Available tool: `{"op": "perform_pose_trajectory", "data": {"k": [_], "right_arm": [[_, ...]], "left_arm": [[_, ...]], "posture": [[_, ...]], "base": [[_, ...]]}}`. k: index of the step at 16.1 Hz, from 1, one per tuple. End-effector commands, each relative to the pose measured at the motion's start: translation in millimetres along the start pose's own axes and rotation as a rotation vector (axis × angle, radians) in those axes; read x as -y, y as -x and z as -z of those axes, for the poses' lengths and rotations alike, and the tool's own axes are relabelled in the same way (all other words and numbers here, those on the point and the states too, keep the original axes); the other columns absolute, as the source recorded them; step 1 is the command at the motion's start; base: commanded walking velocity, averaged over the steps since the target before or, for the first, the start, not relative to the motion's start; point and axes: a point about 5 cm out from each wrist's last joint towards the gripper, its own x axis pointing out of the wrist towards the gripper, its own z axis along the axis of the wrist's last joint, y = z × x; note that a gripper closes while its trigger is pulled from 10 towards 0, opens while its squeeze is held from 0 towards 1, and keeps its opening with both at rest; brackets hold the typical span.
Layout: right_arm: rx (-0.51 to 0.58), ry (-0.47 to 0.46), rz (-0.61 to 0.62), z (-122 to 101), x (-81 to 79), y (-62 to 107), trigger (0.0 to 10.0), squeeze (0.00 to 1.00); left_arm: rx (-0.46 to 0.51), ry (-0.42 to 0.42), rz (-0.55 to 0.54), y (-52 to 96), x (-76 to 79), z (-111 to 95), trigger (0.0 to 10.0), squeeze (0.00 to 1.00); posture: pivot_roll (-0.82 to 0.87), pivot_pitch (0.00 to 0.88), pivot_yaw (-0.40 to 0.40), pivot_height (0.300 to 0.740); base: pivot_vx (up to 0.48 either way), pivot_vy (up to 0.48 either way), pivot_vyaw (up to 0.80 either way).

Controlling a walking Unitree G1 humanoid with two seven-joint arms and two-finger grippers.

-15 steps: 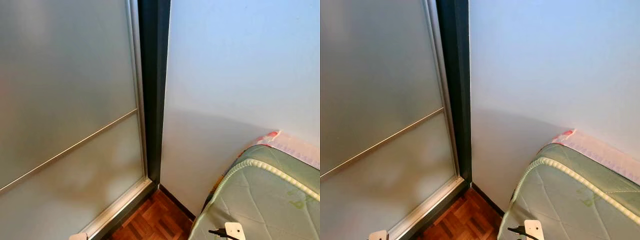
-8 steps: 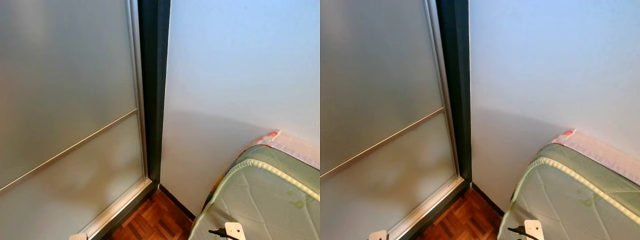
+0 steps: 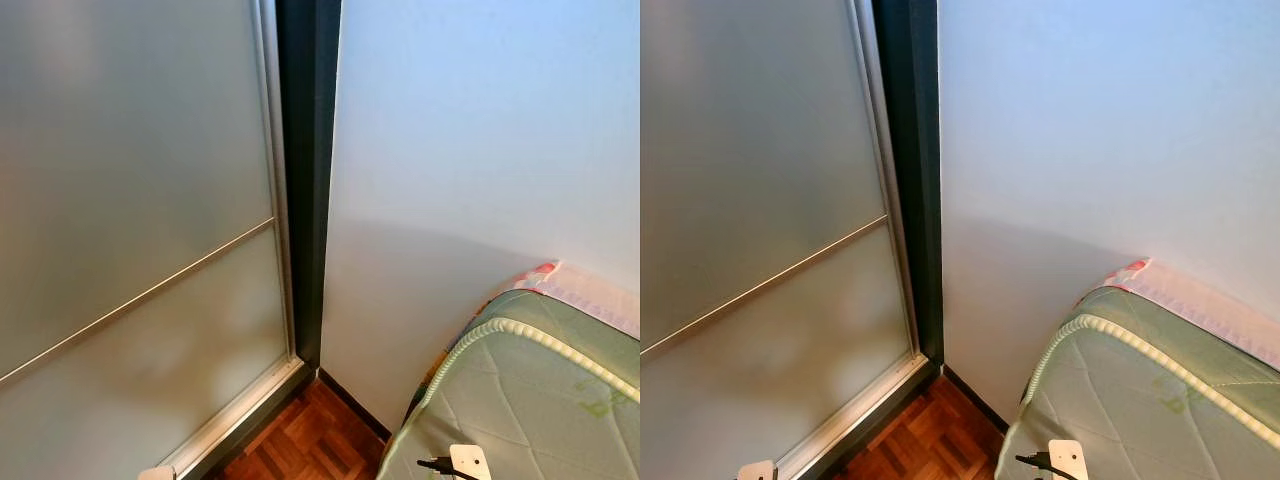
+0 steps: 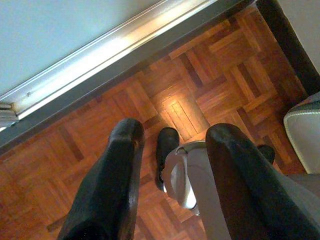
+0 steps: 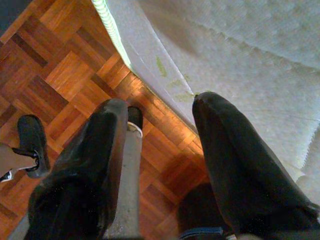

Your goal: Clean up the room

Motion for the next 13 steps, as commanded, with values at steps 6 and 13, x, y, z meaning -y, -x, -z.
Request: {"op": "perform_pose_trajectory", "data": {"k": [6,13], "right_arm": [[0.024,-0.193,0.037,11.7,37.4,8.3,10.0,0.0],[0.057,-0.209,0.015,4.2,37.3,7.5,10.0,0.0]], "left_arm": [[-0.103,-0.25,0.104,-8.7,20.8,-11.4,10.0,0.0],[-0.1,-0.255,0.112,-10.5,26.3,-15.6,10.0,0.0]], "posture": [[-0.03,0.0,0.026,0.74],[-0.03,0.0,0.022,0.74]], "base": [[0.0,0.0,0.0],[0.0,0.0,0.0]]}}
